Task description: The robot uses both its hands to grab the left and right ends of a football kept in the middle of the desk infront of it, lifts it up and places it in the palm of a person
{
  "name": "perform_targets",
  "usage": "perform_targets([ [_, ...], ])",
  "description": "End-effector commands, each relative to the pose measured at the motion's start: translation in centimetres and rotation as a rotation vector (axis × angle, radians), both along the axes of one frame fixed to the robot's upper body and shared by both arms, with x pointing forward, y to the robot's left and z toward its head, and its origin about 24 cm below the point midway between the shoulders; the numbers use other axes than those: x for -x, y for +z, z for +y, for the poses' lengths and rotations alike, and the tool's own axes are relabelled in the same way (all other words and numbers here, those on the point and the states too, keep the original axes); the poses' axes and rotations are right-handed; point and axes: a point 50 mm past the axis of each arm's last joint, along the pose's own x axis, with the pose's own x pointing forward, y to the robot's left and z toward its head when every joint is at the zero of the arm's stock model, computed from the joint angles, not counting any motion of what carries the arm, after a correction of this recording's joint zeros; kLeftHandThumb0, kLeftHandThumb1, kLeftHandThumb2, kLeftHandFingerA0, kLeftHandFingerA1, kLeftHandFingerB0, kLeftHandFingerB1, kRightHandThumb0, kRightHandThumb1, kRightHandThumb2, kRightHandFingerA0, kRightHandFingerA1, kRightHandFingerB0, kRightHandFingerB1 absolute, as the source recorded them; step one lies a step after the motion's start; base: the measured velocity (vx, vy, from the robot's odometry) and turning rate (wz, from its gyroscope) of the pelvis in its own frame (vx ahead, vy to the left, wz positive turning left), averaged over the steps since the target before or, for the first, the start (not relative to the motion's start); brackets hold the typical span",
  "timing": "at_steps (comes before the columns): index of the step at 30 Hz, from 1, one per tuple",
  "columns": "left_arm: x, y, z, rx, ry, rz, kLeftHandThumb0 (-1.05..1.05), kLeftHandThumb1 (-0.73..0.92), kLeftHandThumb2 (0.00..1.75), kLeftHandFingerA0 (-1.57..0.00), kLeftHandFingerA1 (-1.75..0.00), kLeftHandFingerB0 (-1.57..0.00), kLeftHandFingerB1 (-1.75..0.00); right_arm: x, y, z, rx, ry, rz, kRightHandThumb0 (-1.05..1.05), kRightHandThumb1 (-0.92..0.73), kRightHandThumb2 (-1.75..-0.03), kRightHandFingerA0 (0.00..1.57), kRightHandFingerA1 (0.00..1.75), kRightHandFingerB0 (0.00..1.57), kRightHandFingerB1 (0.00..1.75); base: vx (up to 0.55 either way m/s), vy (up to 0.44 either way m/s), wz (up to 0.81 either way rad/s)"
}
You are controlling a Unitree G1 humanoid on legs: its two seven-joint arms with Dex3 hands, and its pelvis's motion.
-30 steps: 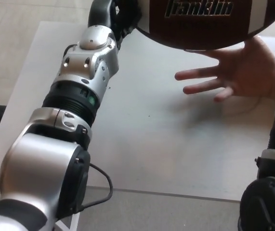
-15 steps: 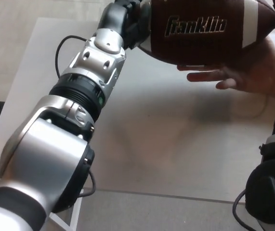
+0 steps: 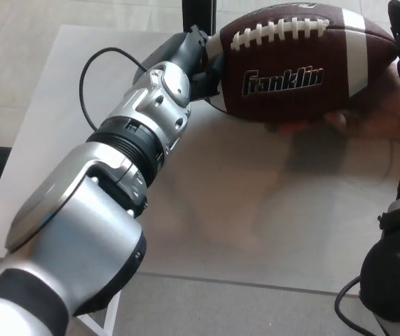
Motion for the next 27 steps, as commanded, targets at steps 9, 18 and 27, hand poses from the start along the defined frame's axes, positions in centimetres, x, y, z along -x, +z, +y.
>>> perform_targets([
  [9, 2.8, -0.9, -7.5, -0.279, -0.402, 0.2, -0.58, 0.71, 0.61, -0.3, -0.77, -0.26, -0.35, 0.3, -3.7, 2.4, -0.179, 0.108, 0.01, -0.78, -0.92, -0.7, 0.7, 0.58, 0.54, 0.41, 0.0, 0.0, 0.0],
  [18, 1.5, 0.7, -5.5, -0.477, -0.341, 0.125, -0.58, 0.79, 0.62, -0.27, -0.64, -0.18, -0.37, 0.9, -3.7, 0.4, 0.003, 0.062, 0.025, -0.73, -0.73, -1.1, 0.55, 0.67, 0.33, 0.51, 0.0, 0.0, 0.0],
  [27, 0.2, 3.0, -1.8, -0.026, -0.137, 0.087, -0.65, 0.68, 0.78, 0.0, -0.37, -0.03, -0.23, 1.1, -2.0, -1.4, 0.106, 0.035, 0.001, -0.72, -0.92, -0.68, 0.5, 0.53, 0.32, 0.32, 0.0, 0.0, 0.0],
])
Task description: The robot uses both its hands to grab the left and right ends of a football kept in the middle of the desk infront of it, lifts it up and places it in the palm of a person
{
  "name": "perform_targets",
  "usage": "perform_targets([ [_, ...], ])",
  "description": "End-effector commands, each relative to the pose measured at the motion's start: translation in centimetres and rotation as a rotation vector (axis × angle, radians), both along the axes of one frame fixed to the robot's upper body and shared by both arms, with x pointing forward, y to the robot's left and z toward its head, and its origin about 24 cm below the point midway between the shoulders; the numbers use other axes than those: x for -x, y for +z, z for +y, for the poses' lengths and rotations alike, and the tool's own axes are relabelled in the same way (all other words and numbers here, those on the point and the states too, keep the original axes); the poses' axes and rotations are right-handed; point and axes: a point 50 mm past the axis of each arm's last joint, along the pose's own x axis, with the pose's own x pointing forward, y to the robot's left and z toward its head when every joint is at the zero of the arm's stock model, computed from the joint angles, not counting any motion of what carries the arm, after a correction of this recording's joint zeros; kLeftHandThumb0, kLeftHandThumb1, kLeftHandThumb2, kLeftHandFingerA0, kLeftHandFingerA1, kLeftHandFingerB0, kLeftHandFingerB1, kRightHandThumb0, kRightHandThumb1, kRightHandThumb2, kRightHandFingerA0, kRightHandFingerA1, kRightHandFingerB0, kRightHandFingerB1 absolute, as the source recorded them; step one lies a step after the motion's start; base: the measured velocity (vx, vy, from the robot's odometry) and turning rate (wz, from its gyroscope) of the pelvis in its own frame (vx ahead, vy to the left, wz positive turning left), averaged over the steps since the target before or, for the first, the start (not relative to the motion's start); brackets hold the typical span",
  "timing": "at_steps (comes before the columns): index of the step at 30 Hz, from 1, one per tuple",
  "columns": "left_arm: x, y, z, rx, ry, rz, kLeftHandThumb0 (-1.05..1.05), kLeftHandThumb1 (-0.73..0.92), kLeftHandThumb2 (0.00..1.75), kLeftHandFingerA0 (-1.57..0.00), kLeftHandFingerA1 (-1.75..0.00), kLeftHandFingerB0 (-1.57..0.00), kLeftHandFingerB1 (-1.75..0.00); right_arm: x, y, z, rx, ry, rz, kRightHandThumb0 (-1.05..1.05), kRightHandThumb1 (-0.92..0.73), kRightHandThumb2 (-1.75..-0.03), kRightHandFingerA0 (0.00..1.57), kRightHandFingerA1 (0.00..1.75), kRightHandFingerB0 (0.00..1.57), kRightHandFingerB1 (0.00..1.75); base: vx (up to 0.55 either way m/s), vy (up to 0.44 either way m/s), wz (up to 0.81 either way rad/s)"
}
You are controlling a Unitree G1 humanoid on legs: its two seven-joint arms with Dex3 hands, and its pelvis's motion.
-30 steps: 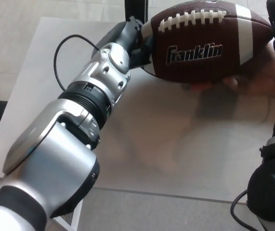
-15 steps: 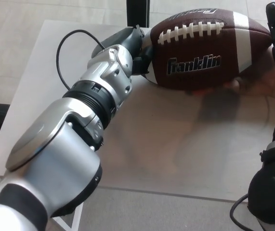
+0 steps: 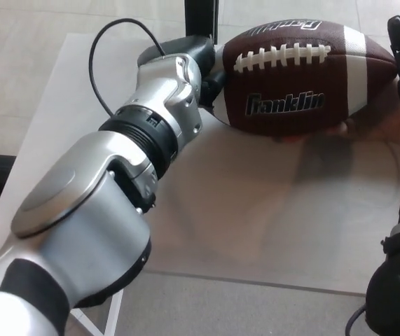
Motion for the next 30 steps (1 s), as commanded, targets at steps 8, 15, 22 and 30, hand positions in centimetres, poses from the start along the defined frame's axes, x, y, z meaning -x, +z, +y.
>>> perform_targets([
  [8, 0.5, 3.8, 7.9, 0.727, 0.276, -0.142, -0.65, 0.63, 0.82, -0.05, -0.59, 0.0, -0.03, 1.5, -0.1, -2.8, 0.239, 0.117, 0.013, -1.05, -0.89, -1.21, 0.0, 0.04, 0.0, 0.0, 0.0, 0.0, 0.0],
  [15, 3.0, 6.2, 15.1, 0.996, 0.347, -0.363, -0.84, 0.65, 1.0, -0.01, -0.39, 0.0, -0.14, 3.0, 2.8, -6.6, 0.473, 0.094, 0.005, -0.97, -0.75, -1.05, 0.0, 0.17, 0.0, 0.09, 0.0, 0.0, 0.0],
  [22, 8.4, 6.9, 20.2, 1.064, 0.356, -0.427, -0.72, 0.82, 0.7, 0.0, -0.36, 0.0, -0.05, 6.6, 6.8, -10.5, 0.639, 0.079, -0.131, -1.05, -0.87, -1.22, 0.0, 0.06, 0.0, 0.03, 0.0, 0.0, 0.0],
  [30, 21.2, 5.1, 25.8, 1.045, 0.434, -0.61, -0.84, 0.89, 0.67, -0.05, -0.47, 0.0, -0.29, 17.6, 10.4, -14.7, 0.833, 0.074, -0.288, -0.93, -0.65, -1.11, 0.02, 0.26, 0.02, 0.34, 0.0, 0.0, 0.0],
])
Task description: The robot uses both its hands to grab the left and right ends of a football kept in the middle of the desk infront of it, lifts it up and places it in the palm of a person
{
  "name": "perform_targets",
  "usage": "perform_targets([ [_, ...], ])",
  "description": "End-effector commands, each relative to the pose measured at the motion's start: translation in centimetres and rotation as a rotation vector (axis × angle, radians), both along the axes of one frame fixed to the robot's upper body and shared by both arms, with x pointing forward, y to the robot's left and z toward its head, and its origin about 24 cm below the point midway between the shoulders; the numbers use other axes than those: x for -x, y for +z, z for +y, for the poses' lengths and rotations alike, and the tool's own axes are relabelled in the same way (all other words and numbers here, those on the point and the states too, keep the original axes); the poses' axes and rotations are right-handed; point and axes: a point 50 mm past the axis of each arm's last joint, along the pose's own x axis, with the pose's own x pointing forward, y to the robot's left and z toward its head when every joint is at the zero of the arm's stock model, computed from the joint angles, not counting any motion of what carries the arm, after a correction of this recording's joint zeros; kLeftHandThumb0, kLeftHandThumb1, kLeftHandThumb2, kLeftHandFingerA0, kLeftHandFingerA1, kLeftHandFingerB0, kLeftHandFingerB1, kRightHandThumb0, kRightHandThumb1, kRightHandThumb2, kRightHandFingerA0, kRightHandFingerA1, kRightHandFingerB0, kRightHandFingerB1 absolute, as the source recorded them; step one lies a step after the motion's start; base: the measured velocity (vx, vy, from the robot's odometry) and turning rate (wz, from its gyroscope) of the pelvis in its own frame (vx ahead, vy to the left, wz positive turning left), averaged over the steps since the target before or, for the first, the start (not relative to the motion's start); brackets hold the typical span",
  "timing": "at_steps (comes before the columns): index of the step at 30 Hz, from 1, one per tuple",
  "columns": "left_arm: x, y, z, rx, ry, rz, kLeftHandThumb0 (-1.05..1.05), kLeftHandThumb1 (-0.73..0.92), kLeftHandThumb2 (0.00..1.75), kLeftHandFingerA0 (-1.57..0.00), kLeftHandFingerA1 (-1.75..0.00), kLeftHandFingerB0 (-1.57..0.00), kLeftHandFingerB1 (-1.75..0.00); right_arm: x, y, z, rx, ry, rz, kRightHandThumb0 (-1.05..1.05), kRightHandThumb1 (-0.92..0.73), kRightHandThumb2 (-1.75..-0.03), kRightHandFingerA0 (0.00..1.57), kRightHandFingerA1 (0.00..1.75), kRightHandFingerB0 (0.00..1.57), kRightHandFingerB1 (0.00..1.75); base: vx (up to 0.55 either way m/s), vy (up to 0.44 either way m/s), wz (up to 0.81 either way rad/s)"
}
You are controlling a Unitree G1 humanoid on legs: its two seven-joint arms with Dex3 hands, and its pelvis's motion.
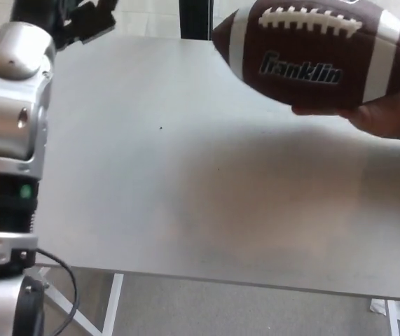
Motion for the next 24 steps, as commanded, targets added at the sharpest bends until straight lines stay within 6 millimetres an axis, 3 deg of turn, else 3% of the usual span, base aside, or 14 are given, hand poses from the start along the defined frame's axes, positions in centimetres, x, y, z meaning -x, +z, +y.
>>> perform_targets([
  [1, 19.5, 0.2, 11.9, 0.127, 0.27, -0.186, -0.86, 0.89, 0.67, -0.13, -0.51, -0.01, -0.34, 14.6, 6.8, -4.6, 0.485, 0.111, -0.121, -0.94, -0.92, -0.69, 0.08, 0.55, 0.14, 0.46, 0.0, 0.0, 0.0],
  [3, 22.2, 0.1, 12.4, 0.107, 0.296, -0.214, -0.88, 0.87, 0.66, -0.15, -0.58, -0.02, -0.42, 17.1, 6.6, -4.6, 0.507, 0.074, -0.108, -0.4, -0.4, -1.07, 0.0, 0.53, 0.02, 0.53, 0.0, 0.0, 0.0],
  [4, 24.7, -0.1, 13.0, 0.074, 0.335, -0.229, -0.96, 0.71, 1.1, -0.22, -0.63, -0.05, -0.48, 19.4, 6.3, -4.8, 0.527, 0.077, -0.106, -0.4, -0.42, -1.07, 0.0, 0.53, 0.02, 0.53, 0.0, 0.0, 0.0],
  [6, 28.2, -0.3, 14.5, 0.076, 0.431, -0.26, -0.95, 0.83, 0.65, -0.3, -0.63, -0.07, -0.53, 22.7, 5.8, -4.7, 0.513, 0.032, -0.118, -0.9, -0.7, -1.07, 0.14, 0.55, 0.11, 0.51, 0.0, 0.0, 0.0],
  [8, 31.5, -0.6, 15.5, 0.012, 0.516, -0.279, -1.0, 0.73, 1.11, -0.25, -0.67, -0.06, -0.49, 26.4, 5.4, -4.9, 0.533, -0.081, -0.142, -0.89, -0.92, -0.69, 0.26, 0.51, 0.18, 0.4, 0.0, 0.0, 0.0],
  [11, 37.1, -2.0, 17.9, 0.008, 0.689, -0.305, -0.95, 0.69, 1.11, -0.23, -0.7, -0.02, -0.34, 33.3, 3.6, -5.7, 0.487, -0.413, -0.252, -0.84, -0.68, -1.06, 0.24, 0.57, 0.12, 0.49, 0.0, 0.0, 0.0],
  [12, 37.7, -2.4, 18.2, 0.032, 0.709, -0.309, -0.98, 0.84, 0.65, -0.17, -0.69, -0.01, -0.47, 33.8, 3.2, -5.8, 0.475, -0.475, -0.257, -0.86, -0.86, -0.66, 0.35, 0.49, 0.19, 0.38, 0.0, 0.0, 0.0],
  [13, 38.8, -3.2, 18.8, 0.066, 0.756, -0.321, -1.02, 0.73, 1.09, -0.28, -0.67, -0.07, -0.47, 34.6, 2.5, -6.0, 0.457, -0.603, -0.238, -0.88, -0.84, -0.65, 0.4, 0.51, 0.24, 0.43, 0.0, 0.0, 0.0],
  [16, 41.4, -4.9, 20.0, 0.084, 0.917, -0.364, -0.85, 0.88, 0.66, -0.43, -0.62, -0.16, -0.52, 36.3, 0.7, -6.3, 0.432, -0.819, -0.114, -0.85, -0.69, -1.05, 0.45, 0.66, 0.26, 0.57, 0.0, 0.0, 0.0],
  [17, 42.7, -6.0, 20.5, 0.126, 1.03, -0.363, -0.8, 0.67, 1.04, -0.44, -0.65, -0.2, -0.58, 36.9, 0.1, -6.5, 0.411, -0.897, -0.075, -0.84, -0.69, -1.02, 0.28, 0.65, 0.17, 0.56, 0.0, 0.0, 0.0],
  [18, 44.1, -7.3, 21.0, 0.161, 1.162, -0.298, -0.8, 0.91, 0.67, -0.29, -0.61, -0.2, -0.54, 37.9, -0.8, -6.9, 0.388, -1.033, -0.044, -0.8, -0.68, -1.01, 0.24, 0.59, 0.18, 0.53, 0.0, 0.0, 0.0],
  [19, 45.2, -8.2, 21.2, 0.175, 1.248, -0.256, -0.77, 0.73, 1.04, -0.2, -0.61, -0.12, -0.56, 38.8, -1.6, -7.4, 0.357, -1.114, -0.028, -0.78, -0.67, -1.0, 0.24, 0.6, 0.19, 0.54, 0.0, 0.0, 0.0],
  [21, 46.2, -9.1, 21.3, 0.198, 1.33, -0.212, -0.79, 0.92, 0.7, -0.16, -0.57, -0.09, -0.48, 39.7, -2.5, -8.0, 0.349, -1.151, -0.002, -0.74, -0.69, -1.03, 0.2, 0.59, 0.11, 0.51, 0.0, 0.0, 0.0],
  [24, 47.6, -11.2, 21.5, 0.226, 1.417, -0.172, -0.87, 0.79, 1.14, -0.09, -0.49, 0.0, -0.19, 41.0, -3.7, -9.0, 0.28, -1.229, 0.078, -0.78, -0.71, -1.06, 0.22, 0.63, 0.03, 0.34, 0.0, 0.0, 0.0],
])
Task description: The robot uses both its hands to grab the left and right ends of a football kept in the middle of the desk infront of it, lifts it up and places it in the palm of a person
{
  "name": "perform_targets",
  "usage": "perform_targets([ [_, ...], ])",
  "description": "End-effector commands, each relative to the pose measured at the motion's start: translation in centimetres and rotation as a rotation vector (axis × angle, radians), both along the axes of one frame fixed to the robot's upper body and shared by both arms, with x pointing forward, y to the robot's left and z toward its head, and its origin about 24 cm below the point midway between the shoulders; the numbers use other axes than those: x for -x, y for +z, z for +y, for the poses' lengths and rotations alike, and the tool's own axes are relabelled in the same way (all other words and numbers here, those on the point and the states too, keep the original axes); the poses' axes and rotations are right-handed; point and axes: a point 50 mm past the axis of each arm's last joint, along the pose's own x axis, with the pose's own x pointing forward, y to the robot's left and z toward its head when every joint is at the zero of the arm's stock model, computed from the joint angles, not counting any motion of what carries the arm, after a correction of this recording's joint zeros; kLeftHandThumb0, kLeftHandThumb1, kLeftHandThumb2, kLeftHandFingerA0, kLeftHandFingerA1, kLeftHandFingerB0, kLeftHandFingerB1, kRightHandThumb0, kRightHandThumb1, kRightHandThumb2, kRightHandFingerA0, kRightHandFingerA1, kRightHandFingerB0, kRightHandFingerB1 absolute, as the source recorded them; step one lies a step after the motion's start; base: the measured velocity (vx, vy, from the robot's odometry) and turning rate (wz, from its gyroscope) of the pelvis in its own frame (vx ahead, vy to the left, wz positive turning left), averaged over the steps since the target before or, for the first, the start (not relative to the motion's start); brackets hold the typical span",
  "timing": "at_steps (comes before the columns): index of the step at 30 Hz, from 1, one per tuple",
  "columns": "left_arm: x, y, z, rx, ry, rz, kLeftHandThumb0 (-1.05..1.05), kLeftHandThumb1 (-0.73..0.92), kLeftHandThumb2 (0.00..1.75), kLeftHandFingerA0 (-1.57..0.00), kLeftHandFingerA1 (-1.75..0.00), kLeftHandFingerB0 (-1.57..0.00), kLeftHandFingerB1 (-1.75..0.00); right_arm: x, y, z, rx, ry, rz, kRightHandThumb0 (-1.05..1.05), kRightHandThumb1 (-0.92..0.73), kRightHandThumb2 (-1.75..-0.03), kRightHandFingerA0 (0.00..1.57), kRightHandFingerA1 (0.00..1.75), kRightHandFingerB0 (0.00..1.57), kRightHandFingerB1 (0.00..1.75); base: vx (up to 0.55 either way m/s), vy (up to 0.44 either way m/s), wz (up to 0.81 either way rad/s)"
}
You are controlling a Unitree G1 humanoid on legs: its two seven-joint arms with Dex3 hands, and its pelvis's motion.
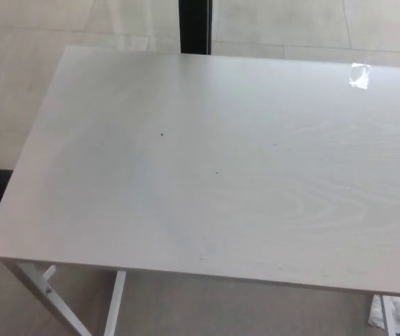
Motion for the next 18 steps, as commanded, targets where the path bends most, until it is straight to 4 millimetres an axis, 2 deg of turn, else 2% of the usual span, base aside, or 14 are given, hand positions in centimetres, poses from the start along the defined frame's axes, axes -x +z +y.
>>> perform_targets([
  [1, 19.1, 3.1, 2.0, -0.245, 0.591, -0.233, -0.83, 0.74, 1.13, -0.12, -0.61, 0.0, -0.33, 15.0, 4.2, 0.6, 0.317, -0.589, -0.083, -0.73, -0.86, -0.66, 0.13, 0.73, 0.07, 0.39, 0.0, 0.0, 0.0],
  [3, 18.7, 2.6, 1.4, -0.201, 0.53, -0.158, -0.83, 0.92, 0.72, -0.06, -0.66, 0.0, -0.28, 14.9, 3.9, -0.4, 0.318, -0.618, -0.097, -0.72, -0.83, -0.64, 0.06, 0.74, 0.08, 0.46, 0.0, 0.0, 0.0],
  [4, 18.3, 2.5, 1.2, -0.183, 0.52, -0.132, -0.84, 0.92, 0.72, -0.05, -0.69, 0.0, -0.32, 14.5, 4.0, -0.9, 0.304, -0.617, -0.115, -0.39, -0.5, -1.07, 0.03, 0.57, 0.0, 0.53, 0.0, 0.0, 0.0],
  [5, 17.3, 2.5, 1.1, -0.137, 0.503, -0.099, -0.88, 0.76, 1.05, 0.0, -0.64, 0.0, -0.34, 14.1, 4.1, -1.8, 0.249, -0.615, -0.126, -0.75, -0.58, -0.96, 0.05, 0.61, 0.01, 0.42, 0.0, 0.0, 0.0],
  [6, 16.3, 2.7, 1.3, -0.123, 0.495, -0.085, -0.86, 0.9, 0.66, -0.06, -0.87, -0.07, -0.57, 13.3, 4.6, -2.5, 0.193, -0.623, -0.168, -0.7, -0.75, -0.62, 0.11, 0.83, 0.0, 0.45, 0.0, 0.0, 0.0],
  [7, 15.0, 2.9, 1.6, -0.111, 0.487, -0.069, -0.86, 0.9, 0.66, -0.06, -0.87, -0.07, -0.57, 12.0, 5.4, -3.1, 0.118, -0.629, -0.223, -0.7, -0.75, -0.62, 0.11, 0.83, 0.0, 0.45, 0.0, 0.0, 0.0],
  [8, 14.4, 2.4, 2.3, -0.107, 0.487, -0.071, -0.86, 0.89, 0.67, -0.55, -0.89, -0.16, -0.54, 11.2, 5.7, -3.3, 0.106, -0.611, -0.253, -0.66, -0.76, -0.62, 0.25, 0.98, 0.0, 0.33, 0.0, 0.0, 0.0],
  [9, 12.7, 1.3, 4.1, -0.088, 0.468, -0.099, -0.87, 0.69, 1.07, -0.48, -0.75, -0.12, -0.52, 8.9, 6.5, -3.6, 0.101, -0.533, -0.286, -0.77, -0.72, -0.97, 0.34, 0.97, 0.0, 0.12, 0.0, 0.0, 0.0],
  [10, 11.3, 1.1, 4.6, -0.086, 0.425, -0.108, -0.84, 0.7, 1.09, -0.27, -0.71, -0.03, -0.43, 7.3, 6.9, -3.6, 0.104, -0.502, -0.295, -0.65, -0.86, -0.59, 0.22, 1.58, 0.0, 0.0, 0.0, 0.0, 0.0],
  [12, 8.6, 0.9, 4.6, -0.086, 0.323, -0.055, -0.85, 0.73, 1.1, -0.17, -0.68, 0.0, -0.4, 4.7, 7.1, -4.1, 0.026, -0.45, -0.324, -0.69, -0.91, -0.58, 0.0, 1.62, 0.0, 0.0, 0.0, 0.0, 0.0],
  [13, 8.0, 0.5, 4.4, -0.077, 0.291, -0.016, -0.82, 0.91, 0.68, -0.13, -0.76, -0.01, -0.46, 4.3, 6.6, -4.6, -0.025, -0.468, -0.274, -0.9, -0.62, -0.92, 0.36, 1.06, 0.0, 0.22, 0.0, 0.0, 0.0],
  [14, 7.6, 0.0, 4.4, -0.072, 0.259, 0.023, -0.81, 0.89, 0.68, -0.17, -0.71, -0.03, -0.41, 4.0, 5.9, -5.0, -0.068, -0.482, -0.242, -0.7, -0.91, -0.53, 0.0, 1.47, 0.0, 0.0, 0.0, 0.0, 0.0],
  [16, 7.6, -2.9, 4.1, -0.052, 0.123, 0.213, -0.8, 0.89, 0.67, -0.3, -0.79, -0.04, -0.43, 3.5, 2.5, -5.6, -0.176, -0.47, -0.17, -0.74, -0.74, -0.86, 0.0, 0.64, 0.0, 0.0, 0.0, 0.0, 0.0],
  [18, 8.8, -5.1, 3.1, 0.026, 0.014, 0.471, -0.86, 0.88, 0.66, -0.46, -0.9, -0.28, -0.55, 4.1, -1.4, -5.8, -0.266, -0.434, -0.105, -0.7, -0.71, -0.87, 0.0, 0.61, 0.0, 0.0, 0.0, 0.0, 0.0],
])
